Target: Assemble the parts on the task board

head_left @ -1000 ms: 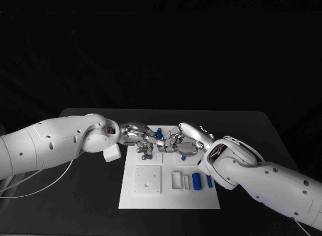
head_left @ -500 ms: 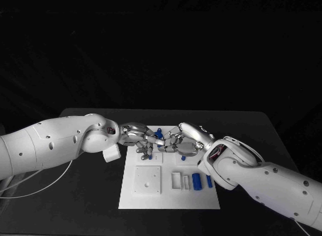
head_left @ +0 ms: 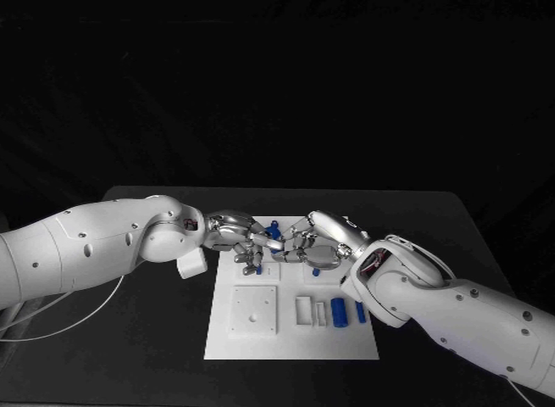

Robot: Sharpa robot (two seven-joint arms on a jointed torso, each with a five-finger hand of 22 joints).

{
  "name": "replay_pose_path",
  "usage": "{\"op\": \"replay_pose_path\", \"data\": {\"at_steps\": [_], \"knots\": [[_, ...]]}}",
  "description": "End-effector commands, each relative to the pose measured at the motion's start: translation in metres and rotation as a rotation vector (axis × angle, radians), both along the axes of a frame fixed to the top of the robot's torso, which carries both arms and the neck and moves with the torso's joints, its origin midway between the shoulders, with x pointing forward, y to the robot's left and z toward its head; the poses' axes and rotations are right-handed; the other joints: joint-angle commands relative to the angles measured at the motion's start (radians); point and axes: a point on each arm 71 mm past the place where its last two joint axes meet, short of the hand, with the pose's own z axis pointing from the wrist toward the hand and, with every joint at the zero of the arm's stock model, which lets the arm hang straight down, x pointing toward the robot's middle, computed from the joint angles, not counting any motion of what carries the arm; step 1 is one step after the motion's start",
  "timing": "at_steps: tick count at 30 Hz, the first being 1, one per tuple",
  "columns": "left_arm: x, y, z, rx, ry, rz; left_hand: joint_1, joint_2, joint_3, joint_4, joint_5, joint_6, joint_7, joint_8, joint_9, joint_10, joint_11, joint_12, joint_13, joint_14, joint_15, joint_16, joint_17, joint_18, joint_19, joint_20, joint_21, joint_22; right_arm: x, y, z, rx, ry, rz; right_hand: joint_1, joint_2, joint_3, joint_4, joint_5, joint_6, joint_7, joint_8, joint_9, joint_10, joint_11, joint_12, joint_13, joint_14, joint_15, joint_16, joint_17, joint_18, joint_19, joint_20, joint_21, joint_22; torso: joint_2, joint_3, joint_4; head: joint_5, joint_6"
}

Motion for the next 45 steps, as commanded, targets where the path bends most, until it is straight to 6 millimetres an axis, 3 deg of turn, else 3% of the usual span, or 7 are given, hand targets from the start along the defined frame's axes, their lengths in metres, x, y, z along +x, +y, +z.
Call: {"op": "replay_pose_path", "data": {"at_steps": [1,30,36,40,45], "knots": [[0.0022,0.0006,0.0037,-0.028,0.001,0.010,-0.001,-0.009,-0.006,0.001,0.003,-0.004,0.003,0.005,-0.005,-0.007,0.002,-0.001,-0.001,-0.001,0.007,-0.002,-0.001,-0.008,0.003,0.005,-0.003,0.014,-0.0020,0.0002,-0.0033,-0.018,0.002,0.013,0.007,-0.004,0.006,0.000,-0.006,0.011,-0.006,0.007,0.003,0.002,-0.007,0.000,0.001,0.003,-0.006,0.007,0.001,-0.013,-0.005,-0.003,0.003,0.001,0.000,0.0000,-0.0006,0.000,-0.001],[0.0000,-0.0014,0.0027,-0.021,0.021,-0.023,0.016,-0.013,0.015,-0.029,0.004,-0.005,0.001,0.018,-0.029,-0.011,0.002,0.004,0.000,-0.003,0.007,0.002,-0.002,-0.008,0.001,0.007,-0.003,0.015,-0.0023,0.0002,-0.0033,-0.016,0.000,0.014,0.009,-0.008,0.012,0.006,-0.010,0.011,-0.006,0.007,0.003,0.004,-0.007,-0.004,0.001,0.002,-0.005,0.006,0.000,-0.014,-0.006,-0.003,0.001,0.007,0.000,-0.0001,-0.0004,-0.001,-0.001],[-0.0002,-0.0018,0.0026,-0.021,0.021,-0.026,0.036,0.003,0.034,-0.043,0.006,-0.007,-0.002,0.020,-0.033,-0.011,0.000,0.005,-0.001,-0.003,0.006,0.003,-0.002,-0.007,0.000,0.007,-0.002,0.015,-0.0023,0.0002,-0.0034,-0.017,0.001,0.014,0.009,-0.008,0.012,0.006,-0.010,0.011,-0.006,0.007,0.003,0.004,-0.007,-0.004,0.001,0.002,-0.005,0.006,0.000,-0.014,-0.006,-0.003,0.001,0.007,0.000,-0.0001,-0.0003,-0.001,-0.001],[-0.0002,-0.0018,0.0028,-0.024,0.021,-0.028,0.048,0.015,0.074,-0.067,0.065,-0.009,-0.003,0.037,-0.025,-0.007,0.000,0.008,-0.002,-0.002,0.006,0.008,-0.001,-0.006,-0.001,0.007,0.000,0.017,-0.0021,-0.0002,-0.0038,-0.019,0.002,0.014,0.009,-0.008,0.012,0.006,-0.010,0.011,-0.006,0.007,0.003,0.004,-0.007,-0.004,0.001,0.002,-0.005,0.006,0.000,-0.014,-0.006,-0.003,0.001,0.007,0.000,-0.0002,-0.0006,-0.001,-0.001],[-0.0005,-0.0016,0.0029,-0.028,0.022,-0.033,0.021,0.014,0.141,-0.096,0.128,-0.032,-0.005,0.093,0.034,0.004,-0.001,0.005,-0.009,-0.002,0.004,0.012,0.000,-0.005,-0.004,0.005,0.009,0.018,-0.0007,-0.0022,-0.0051,-0.024,0.005,0.008,0.009,-0.008,0.012,0.006,-0.010,0.011,-0.006,0.007,0.003,0.004,-0.007,-0.004,0.001,0.002,-0.005,0.006,0.000,-0.014,-0.006,-0.003,0.001,0.007,0.000,-0.0003,-0.0003,0.000,-0.001]]}}
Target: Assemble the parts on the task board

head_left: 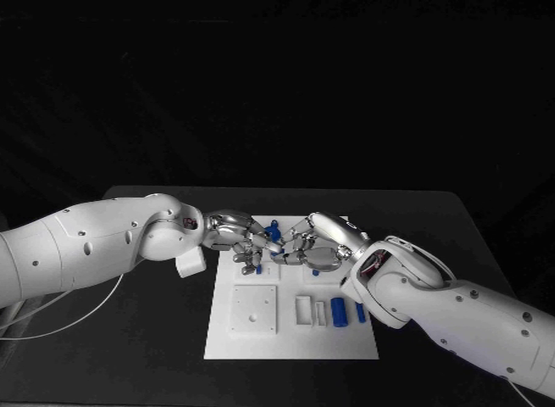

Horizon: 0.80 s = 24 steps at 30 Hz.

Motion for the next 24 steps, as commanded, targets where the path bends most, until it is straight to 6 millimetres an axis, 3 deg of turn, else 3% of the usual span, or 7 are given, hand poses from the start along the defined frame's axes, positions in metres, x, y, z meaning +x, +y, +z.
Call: {"op": "replay_pose_path", "data": {"at_steps": [1,4,8,9,11,18,24], "knots": [[-0.0014,-0.0027,0.0027,-0.031,0.009,-0.024,-0.020,0.003,0.051,-0.026,0.034,-0.013,-0.003,0.051,0.081,0.013,-0.001,0.001,-0.003,0.001,0.000,0.005,0.000,-0.005,-0.006,0.005,0.011,0.018,0.0009,-0.0022,-0.0031,-0.020,0.003,0.002,0.010,0.001,0.006,-0.001,-0.004,0.008,-0.001,0.005,0.002,-0.002,-0.005,-0.004,0.002,0.002,-0.006,0.005,-0.001,-0.014,-0.006,-0.003,0.000,0.002,0.000,-0.0001,0.0000,0.000,0.000],[-0.0018,-0.0030,0.0029,-0.036,0.009,-0.028,-0.036,-0.003,0.077,-0.032,0.055,-0.015,-0.005,0.064,0.106,0.020,-0.002,0.002,-0.004,0.003,-0.002,0.007,0.001,-0.005,-0.007,0.003,0.017,0.018,0.0021,-0.0037,-0.0040,-0.022,0.004,-0.003,0.011,0.000,0.008,0.000,-0.005,0.008,-0.001,0.005,0.002,-0.001,-0.005,-0.005,0.002,0.002,-0.006,0.005,-0.001,-0.014,-0.006,-0.003,-0.001,0.003,0.000,0.0000,-0.0001,0.000,0.000],[-0.0019,-0.0036,0.0035,-0.043,0.005,-0.029,-0.051,-0.014,0.101,-0.042,0.112,-0.011,-0.006,0.069,0.122,0.030,-0.005,0.000,-0.006,0.006,-0.004,0.011,0.004,-0.005,-0.007,0.001,0.023,0.018,0.0028,-0.0046,-0.0044,-0.021,0.002,-0.007,0.011,0.000,0.008,0.000,-0.005,0.008,-0.001,0.005,0.002,-0.002,-0.005,-0.005,0.002,0.002,-0.005,0.005,-0.001,-0.014,-0.006,-0.003,-0.001,0.003,0.000,0.0001,0.0001,0.000,-0.001],[-0.0019,-0.0039,0.0037,-0.046,0.003,-0.028,-0.057,-0.022,0.109,-0.048,0.148,-0.006,-0.007,0.070,0.126,0.035,-0.006,0.000,-0.007,0.009,-0.005,0.013,0.005,-0.005,-0.006,0.000,0.026,0.018,0.0030,-0.0047,-0.0044,-0.021,0.002,-0.008,0.011,-0.001,0.008,0.000,-0.005,0.008,-0.001,0.005,0.002,-0.002,-0.005,-0.005,0.002,0.002,-0.005,0.005,-0.001,-0.014,-0.006,-0.003,-0.001,0.003,0.000,0.0002,0.0000,0.000,-0.001],[-0.0018,-0.0043,0.0040,-0.050,0.000,-0.027,-0.065,-0.029,0.120,-0.053,0.173,-0.001,-0.008,0.069,0.129,0.042,-0.008,-0.002,-0.008,0.014,-0.007,0.015,0.007,-0.004,-0.004,-0.002,0.030,0.019,0.0030,-0.0046,-0.0044,-0.021,0.001,-0.008,0.011,-0.001,0.008,0.000,-0.005,0.007,-0.001,0.005,0.002,-0.002,-0.005,-0.006,0.001,0.002,-0.005,0.005,-0.002,-0.014,-0.006,-0.003,-0.002,0.003,0.000,0.0001,0.0002,0.000,-0.001],[-0.0004,-0.0049,0.0052,-0.065,-0.012,-0.005,-0.093,-0.045,0.157,-0.067,0.219,0.013,-0.011,0.060,0.149,0.062,-0.012,-0.015,-0.011,0.021,-0.011,0.015,0.015,-0.003,-0.004,-0.006,0.048,0.018,0.0033,-0.0046,-0.0046,-0.020,0.001,-0.009,0.009,-0.004,0.008,0.001,-0.005,0.004,0.000,0.005,0.001,-0.003,-0.004,-0.008,-0.001,0.000,-0.005,0.003,-0.004,-0.014,-0.007,-0.003,-0.004,0.003,0.000,0.0000,-0.0001,0.000,-0.001],[0.0020,-0.0035,0.0053,-0.064,-0.026,0.040,-0.129,-0.062,0.184,-0.087,0.304,0.031,-0.017,0.061,0.163,0.085,-0.020,-0.015,-0.008,0.041,-0.018,0.019,0.023,-0.002,0.006,-0.014,0.069,0.018,0.0048,-0.0078,-0.0044,-0.010,-0.006,-0.026,0.004,-0.016,0.003,0.002,-0.001,-0.024,0.011,0.004,-0.001,-0.016,0.002,-0.023,-0.012,-0.012,0.001,-0.011,-0.014,-0.015,-0.017,0.002,-0.017,-0.004,-0.001,-0.0002,0.0003,0.000,-0.002]]}}
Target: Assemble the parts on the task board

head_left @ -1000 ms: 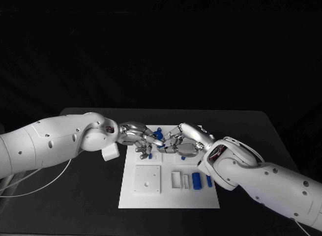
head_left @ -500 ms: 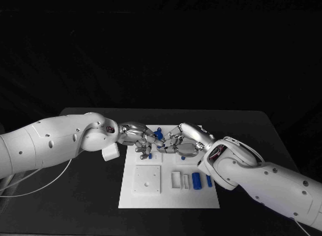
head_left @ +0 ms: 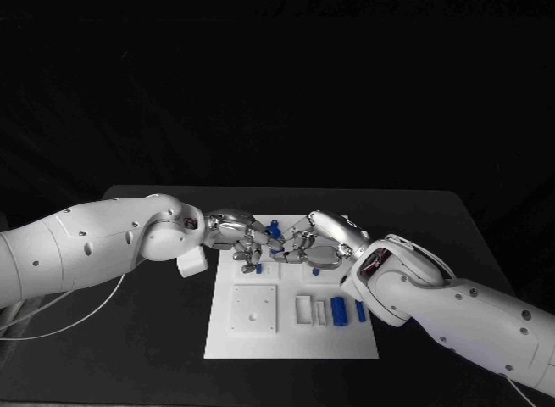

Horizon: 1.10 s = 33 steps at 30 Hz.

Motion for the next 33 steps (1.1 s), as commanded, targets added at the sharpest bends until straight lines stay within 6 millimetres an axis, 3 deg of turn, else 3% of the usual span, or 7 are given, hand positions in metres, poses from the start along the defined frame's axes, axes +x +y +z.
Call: {"op": "replay_pose_path", "data": {"at_steps": [1,5,8,10,13,21,33], "knots": [[0.003,-0.002,0.005,-0.048,-0.018,0.038,-0.021,-0.002,0.077,-0.072,0.027,0.037,-0.023,-0.003,0.098,0.029,-0.007,-0.007,0.002,0.011,-0.001,0.003,0.004,-0.002,0.002,-0.009,0.009,0.018,0.003,-0.008,-0.004,-0.008,0.001,-0.037,-0.005,-0.022,-0.006,0.002,0.008,-0.052,0.020,0.003,-0.004,-0.024,0.010,-0.019,-0.013,-0.022,0.005,-0.020,-0.011,-0.016,-0.019,0.006,-0.017,-0.009,0.000,-0.0003,0.0003,0.000,0.000],[0.003,0.000,0.004,-0.026,-0.024,0.064,-0.031,-0.006,0.084,-0.080,0.051,0.043,-0.025,-0.002,0.103,0.036,-0.009,-0.007,0.003,0.018,-0.004,0.002,0.007,-0.001,0.005,-0.012,0.017,0.018,0.006,-0.015,-0.003,0.023,-0.012,-0.067,-0.018,-0.061,-0.057,0.012,0.049,-0.166,0.052,0.003,-0.004,-0.047,0.031,-0.063,-0.060,-0.056,0.026,-0.064,-0.055,-0.019,-0.046,0.026,-0.064,-0.042,0.000,-0.0003,0.0004,0.001,0.000],[0.003,0.001,0.003,0.004,-0.029,0.085,-0.038,-0.011,0.090,-0.087,0.071,0.052,-0.027,-0.006,0.104,0.042,-0.012,-0.005,0.004,0.029,-0.007,-0.001,0.010,-0.001,0.010,-0.015,0.026,0.018,0.008,-0.022,-0.002,0.058,-0.017,-0.092,0.011,-0.069,-0.181,0.041,0.094,-0.262,0.065,0.003,-0.005,-0.061,0.047,-0.089,-0.122,-0.080,0.043,-0.088,-0.113,-0.020,-0.047,0.044,-0.122,-0.094,0.000,-0.0003,0.0001,0.003,0.001],[0.004,0.003,0.001,0.029,-0.031,0.101,-0.043,-0.011,0.093,-0.092,0.072,0.054,-0.028,-0.009,0.107,0.043,-0.013,-0.003,0.004,0.033,-0.008,-0.006,0.013,-0.001,0.009,-0.016,0.032,0.017,0.009,-0.027,-0.001,0.082,-0.018,-0.105,0.050,-0.052,-0.266,0.069,0.107,-0.283,0.066,0.002,-0.006,-0.074,0.051,-0.070,-0.151,-0.096,0.046,-0.063,-0.144,-0.019,-0.034,0.049,-0.150,-0.123,-0.001,-0.0001,0.0003,0.005,0.001],[0.005,0.006,-0.001,0.076,-0.035,0.127,-0.043,-0.012,0.093,-0.094,0.074,0.057,-0.028,-0.011,0.108,0.044,-0.015,0.000,0.004,0.038,-0.009,-0.007,0.015,0.000,0.013,-0.017,0.036,0.017,0.011,-0.036,0.002,0.149,-0.017,-0.115,0.054,-0.063,-0.318,0.096,0.137,-0.350,0.076,-0.001,-0.009,-0.096,0.061,-0.069,-0.181,-0.124,0.056,-0.059,-0.176,-0.021,-0.043,0.058,-0.177,-0.146,-0.001,0.0004,0.0001,0.006,0.000],[0.009,0.022,-0.009,0.291,-0.071,0.212,-0.044,-0.013,0.094,-0.102,0.080,0.064,-0.030,-0.017,0.108,0.046,-0.018,0.012,0.005,0.053,-0.012,-0.013,0.025,0.001,0.021,-0.020,0.045,0.015,0.027,-0.079,0.024,0.429,0.064,-0.248,0.091,-0.013,-0.395,0.111,0.184,-0.317,0.074,-0.001,-0.008,-0.101,0.058,-0.041,-0.273,-0.132,0.053,-0.013,-0.273,-0.021,-0.015,0.055,-0.199,-0.200,-0.001,0.0007,-0.0033,0.015,0.001],[0.020,0.040,-0.012,0.720,-0.303,0.330,-0.049,-0.023,0.094,-0.117,0.097,0.097,-0.036,-0.033,0.092,0.051,-0.020,0.050,-0.013,0.093,-0.019,-0.029,0.062,0.000,0.035,-0.027,0.052,0.013,0.060,-0.139,0.037,0.567,0.090,-0.464,0.089,0.010,-0.404,0.078,0.185,-0.308,0.073,0.000,-0.007,-0.103,0.056,-0.029,-0.300,-0.139,0.052,0.010,-0.302,-0.021,-0.015,0.054,-0.191,-0.213,-0.005,0.0035,-0.0051,0.029,-0.018]]}}
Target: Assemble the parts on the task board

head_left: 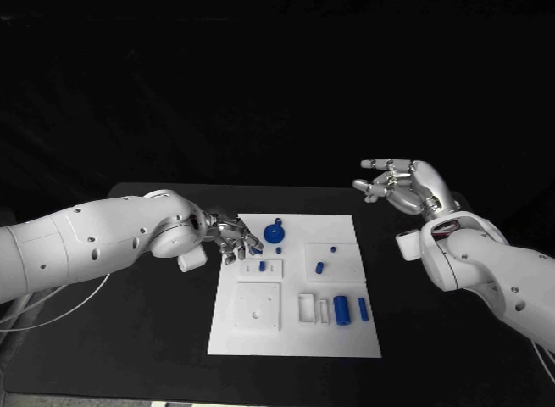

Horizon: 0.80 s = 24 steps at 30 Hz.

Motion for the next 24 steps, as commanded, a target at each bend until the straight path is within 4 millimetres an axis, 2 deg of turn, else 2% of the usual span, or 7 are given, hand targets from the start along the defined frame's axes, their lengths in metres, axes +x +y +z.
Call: {"op": "replay_pose_path", "data": {"at_steps": [1,8,14,17,24], "knots": [[0.007,0.012,0.002,0.245,-0.137,0.068,0.002,0.004,0.054,-0.062,0.010,0.070,-0.061,-0.010,-0.005,0.047,-0.004,0.009,-0.008,0.013,-0.001,-0.009,0.010,0.000,0.008,0.000,0.005,0.012,0.005,-0.009,0.002,0.097,0.020,-0.049,0.001,0.012,0.000,-0.008,0.004,0.010,-0.001,-0.002,0.000,-0.003,-0.001,0.005,-0.001,-0.007,0.000,0.005,-0.002,-0.012,0.006,-0.003,0.004,-0.002,0.000,0.0008,0.0002,0.007,-0.008],[0.013,0.013,-0.003,0.366,-0.205,0.097,0.002,0.001,0.055,-0.067,0.016,0.082,-0.062,-0.020,-0.008,0.047,-0.003,0.026,-0.017,0.024,-0.004,-0.016,0.027,0.000,0.015,-0.002,0.006,0.013,0.012,-0.015,0.011,0.127,0.017,-0.073,-0.004,0.014,0.000,-0.013,0.003,0.010,-0.001,-0.003,0.000,-0.005,-0.001,0.008,-0.004,-0.009,0.000,0.010,-0.006,-0.012,0.005,-0.003,0.008,-0.004,0.001,-0.0018,0.0022,0.018,-0.018],[0.015,0.010,-0.014,0.401,-0.205,0.108,0.001,0.001,0.055,-0.067,0.016,0.083,-0.062,-0.021,-0.007,0.048,-0.003,0.029,-0.018,0.027,-0.004,-0.016,0.030,0.000,0.017,-0.002,0.007,0.013,0.014,-0.012,0.015,0.138,0.018,-0.068,-0.008,0.017,-0.001,-0.016,0.004,0.008,-0.001,-0.003,0.000,-0.005,-0.001,0.011,-0.005,-0.010,0.000,0.014,-0.008,-0.012,0.003,-0.003,0.011,-0.005,0.001,-0.0040,-0.0005,0.022,-0.029],[0.016,0.007,-0.020,0.405,-0.198,0.110,0.000,0.001,0.056,-0.068,0.018,0.084,-0.062,-0.022,-0.007,0.048,-0.003,0.032,-0.020,0.028,-0.004,-0.018,0.032,0.001,0.018,-0.002,0.006,0.013,0.015,-0.011,0.015,0.140,0.018,-0.066,-0.010,0.017,-0.002,-0.017,0.004,0.007,-0.001,-0.003,0.000,-0.006,-0.001,0.012,-0.006,-0.012,0.000,0.015,-0.010,-0.012,0.002,-0.003,0.012,-0.006,0.000,-0.0032,0.0008,0.024,-0.031],[0.016,0.001,-0.031,0.412,-0.171,0.099,0.000,0.002,0.057,-0.069,0.017,0.083,-0.061,-0.023,-0.006,0.047,-0.002,0.032,-0.022,0.029,-0.004,-0.020,0.034,0.001,0.019,-0.002,0.005,0.013,0.015,-0.009,0.016,0.143,0.022,-0.061,-0.012,0.018,-0.003,-0.017,0.004,0.008,-0.001,-0.003,0.000,-0.006,-0.001,0.013,-0.006,-0.011,0.000,0.016,-0.010,-0.012,0.003,-0.003,0.013,-0.007,0.001,-0.0031,-0.0022,0.027,-0.041]]}}
